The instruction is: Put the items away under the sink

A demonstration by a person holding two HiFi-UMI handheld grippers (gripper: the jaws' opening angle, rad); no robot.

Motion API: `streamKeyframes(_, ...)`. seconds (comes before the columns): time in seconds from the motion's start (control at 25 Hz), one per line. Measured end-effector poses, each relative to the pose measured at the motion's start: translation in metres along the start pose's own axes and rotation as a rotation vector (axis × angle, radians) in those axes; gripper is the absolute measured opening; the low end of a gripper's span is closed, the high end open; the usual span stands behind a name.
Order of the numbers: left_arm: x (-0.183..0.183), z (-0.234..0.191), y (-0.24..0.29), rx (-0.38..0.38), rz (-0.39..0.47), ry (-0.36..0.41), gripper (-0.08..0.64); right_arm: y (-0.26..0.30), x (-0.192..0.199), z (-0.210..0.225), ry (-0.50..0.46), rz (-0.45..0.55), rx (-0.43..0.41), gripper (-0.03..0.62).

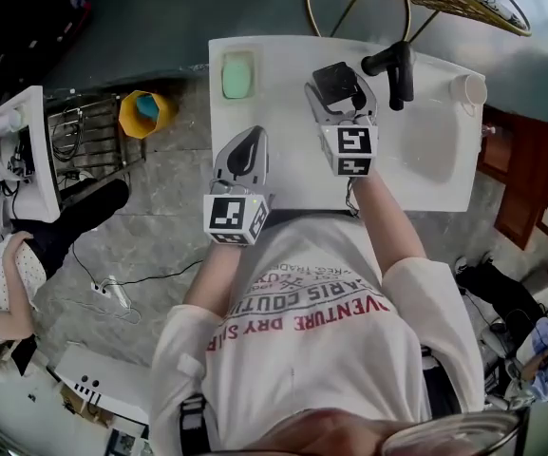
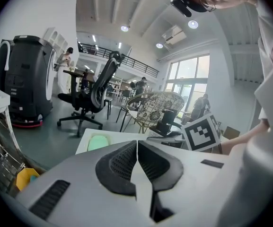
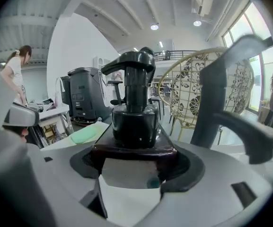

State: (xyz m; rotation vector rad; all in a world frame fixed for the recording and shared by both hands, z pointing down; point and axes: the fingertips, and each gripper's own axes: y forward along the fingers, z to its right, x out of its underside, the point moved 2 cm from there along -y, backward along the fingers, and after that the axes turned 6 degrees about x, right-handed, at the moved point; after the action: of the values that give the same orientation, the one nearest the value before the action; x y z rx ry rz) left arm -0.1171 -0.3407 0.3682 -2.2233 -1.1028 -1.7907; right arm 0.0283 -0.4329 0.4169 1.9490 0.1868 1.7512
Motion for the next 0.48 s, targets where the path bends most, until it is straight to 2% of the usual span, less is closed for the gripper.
streamKeyframes(0.16, -0.005, 0.019, -0.02, 0.045, 0.023, 0.028, 0.028, -0.048, -0.007, -0.009, 0.032, 0.022, 0.01, 0.37)
streamKeyframes(0.48, -0.005, 0.046, -0.075, 0.12, 0.062, 0.123, 0.028, -0.147, -0.002, -0.026, 0.045, 0.065, 0.083, 0.37)
